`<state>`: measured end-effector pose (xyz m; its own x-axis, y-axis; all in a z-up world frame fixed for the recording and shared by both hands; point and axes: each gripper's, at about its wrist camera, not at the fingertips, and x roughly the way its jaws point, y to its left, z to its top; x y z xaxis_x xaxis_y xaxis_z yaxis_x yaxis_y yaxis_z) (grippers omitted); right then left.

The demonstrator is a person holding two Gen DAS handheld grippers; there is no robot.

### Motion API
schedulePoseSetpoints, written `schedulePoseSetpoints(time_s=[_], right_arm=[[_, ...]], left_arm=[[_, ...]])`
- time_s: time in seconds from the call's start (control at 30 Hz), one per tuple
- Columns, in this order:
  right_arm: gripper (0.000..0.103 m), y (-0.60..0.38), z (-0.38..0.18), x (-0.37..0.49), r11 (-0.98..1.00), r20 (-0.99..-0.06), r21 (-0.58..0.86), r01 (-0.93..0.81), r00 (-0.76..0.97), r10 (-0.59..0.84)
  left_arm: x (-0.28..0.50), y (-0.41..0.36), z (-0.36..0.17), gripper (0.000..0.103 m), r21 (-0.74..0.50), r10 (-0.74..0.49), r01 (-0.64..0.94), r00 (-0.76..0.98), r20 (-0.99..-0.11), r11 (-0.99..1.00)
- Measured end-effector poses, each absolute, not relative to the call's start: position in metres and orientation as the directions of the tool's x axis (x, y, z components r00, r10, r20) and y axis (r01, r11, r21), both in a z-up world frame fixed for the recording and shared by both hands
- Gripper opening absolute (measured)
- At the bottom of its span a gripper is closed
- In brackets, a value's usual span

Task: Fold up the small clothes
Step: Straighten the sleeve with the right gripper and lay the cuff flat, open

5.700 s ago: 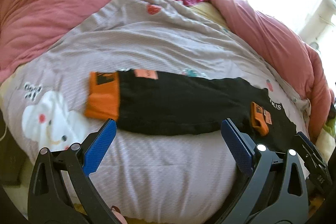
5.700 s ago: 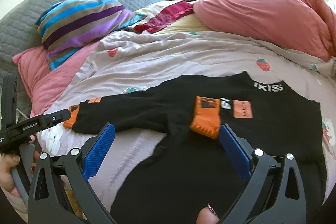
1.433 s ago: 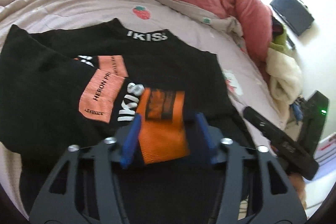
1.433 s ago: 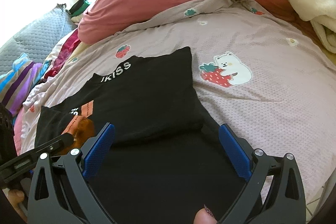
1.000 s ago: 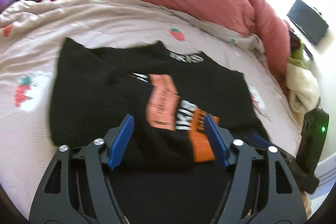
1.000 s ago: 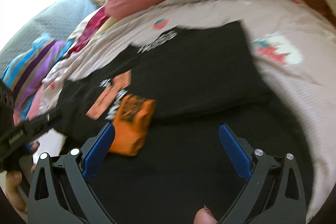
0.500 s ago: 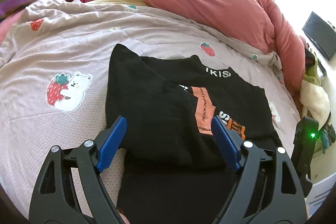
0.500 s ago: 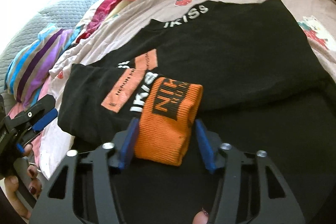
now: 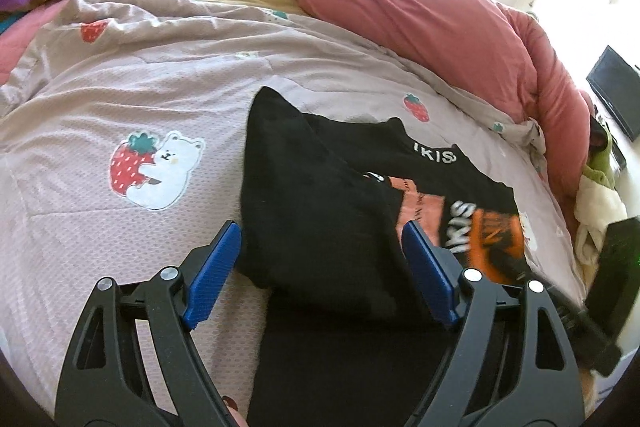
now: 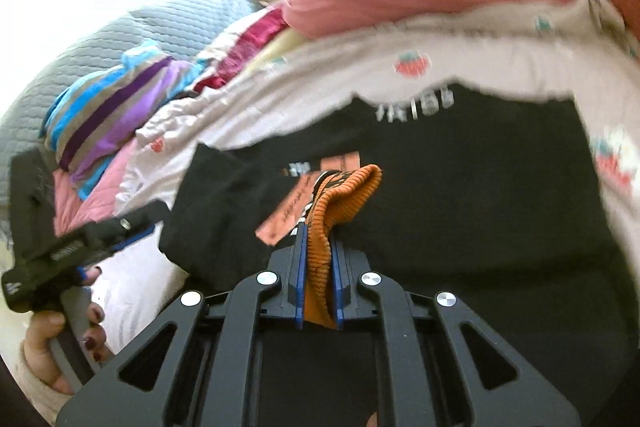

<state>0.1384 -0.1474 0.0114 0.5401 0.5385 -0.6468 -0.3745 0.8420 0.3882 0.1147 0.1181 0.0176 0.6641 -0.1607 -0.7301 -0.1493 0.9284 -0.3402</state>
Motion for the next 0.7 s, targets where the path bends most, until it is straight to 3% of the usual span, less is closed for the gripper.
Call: schedulePoseSetpoints(time_s=[0.3, 0.7], right_arm=[[0.009, -0.174, 0.066, 0.156, 0.897, -0.574, 0.211, -0.389, 0.693, 0.435], [0.009, -0.227, 0.040, 0.173, 0.960, -0.610, 0.138, -0.244, 0.743, 0.276]], left_arm=[[0.113, 0.123, 0.019, 0.075, -0.347, -0.152, -0.169, 0.668, -0.728, 0.923], [0.121, 0.109, 0.015, 0.075, -0.333, -0.162, -0.144, 0.656, -0.737, 0.932]])
